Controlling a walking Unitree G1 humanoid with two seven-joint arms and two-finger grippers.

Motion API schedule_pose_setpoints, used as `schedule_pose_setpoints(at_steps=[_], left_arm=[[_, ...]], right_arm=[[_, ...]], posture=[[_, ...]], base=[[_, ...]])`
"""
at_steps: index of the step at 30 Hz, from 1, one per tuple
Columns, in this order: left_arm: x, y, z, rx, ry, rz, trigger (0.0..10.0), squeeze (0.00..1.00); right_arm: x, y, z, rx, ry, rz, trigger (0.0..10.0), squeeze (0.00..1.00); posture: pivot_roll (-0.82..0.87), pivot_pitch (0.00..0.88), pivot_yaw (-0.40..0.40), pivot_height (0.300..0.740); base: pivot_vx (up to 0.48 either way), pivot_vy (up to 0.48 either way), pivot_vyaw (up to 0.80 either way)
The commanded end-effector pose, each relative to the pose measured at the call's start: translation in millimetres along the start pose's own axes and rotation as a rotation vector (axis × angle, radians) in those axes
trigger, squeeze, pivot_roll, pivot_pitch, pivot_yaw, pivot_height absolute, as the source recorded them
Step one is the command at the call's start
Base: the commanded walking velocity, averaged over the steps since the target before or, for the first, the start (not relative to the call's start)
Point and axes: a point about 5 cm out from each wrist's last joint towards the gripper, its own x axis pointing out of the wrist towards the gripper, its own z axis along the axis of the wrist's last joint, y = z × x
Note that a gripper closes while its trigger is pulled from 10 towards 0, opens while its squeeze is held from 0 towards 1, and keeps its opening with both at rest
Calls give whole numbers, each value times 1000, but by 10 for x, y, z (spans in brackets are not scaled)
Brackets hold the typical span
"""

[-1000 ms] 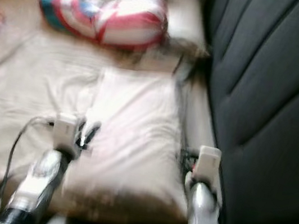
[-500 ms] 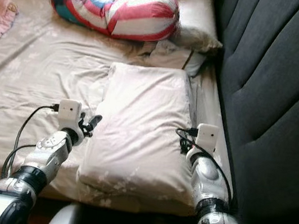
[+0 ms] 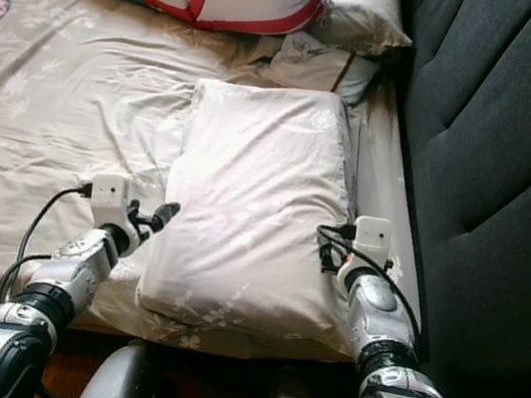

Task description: Clean up the room

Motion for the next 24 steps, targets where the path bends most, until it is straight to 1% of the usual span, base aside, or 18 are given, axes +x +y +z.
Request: schedule_pose_setpoints(at_steps=[1, 4, 8, 16, 18, 20, 21, 22, 23, 24], left_arm=[[-4, 17, -15, -5, 5, 1, 10000, 1000], [-3, 20, -3, -7, 1, -2, 10000, 1000], [-2, 27, 10, -15, -2, -16, 10000, 1000], [7, 8, 39, -49, -20, -43, 10000, 1000], [3, 2, 4, -43, 0, -50, 10000, 1000], [-4, 10, -30, -23, 19, -43, 10000, 1000], [-10, 9, -54, 5, 30, -39, 10000, 1000], [-10, 9, -54, 5, 30, -39, 10000, 1000], [-14, -5, -80, 11, 35, -45, 10000, 0], [-16, -13, -93, -3, 36, -49, 10000, 0]], right_arm=[[-7, -49, -13, 15, 8, -18, 10000, 1000], [-2, -58, 19, 23, -1, -19, 10000, 1000], [5, -71, 92, 65, -31, -11, 10000, 1000], [-8, -108, 64, 82, -27, -2, 10000, 1000], [-11, -108, 46, 93, -21, 1, 10000, 1000], [-13, -97, 22, 92, -11, 4, 10000, 1000], [-15, -88, -2, 95, -4, 8, 10000, 1000], [-15, -88, -2, 95, -4, 8, 10000, 1000], [-21, -88, -32, 93, 6, 6, 10000, 0], [-24, -92, -48, 94, 11, 3, 10000, 0]], posture=[[-136, 265, -28, 643], [-136, 263, -24, 643], [-140, 258, -14, 643], [-139, 279, -21, 643], [-143, 290, -23, 643], [-146, 296, -23, 643], [-149, 307, -26, 643], [-149, 307, -26, 643], [-148, 314, -28, 643], [-147, 319, -30, 643]], base=[[0, 0, 0], [0, 0, 0], [0, 0, 0], [0, 0, 0], [0, 0, 0], [0, 0, 0], [0, 0, 0], [0, 0, 0], [0, 0, 0], [0, 0, 0]])
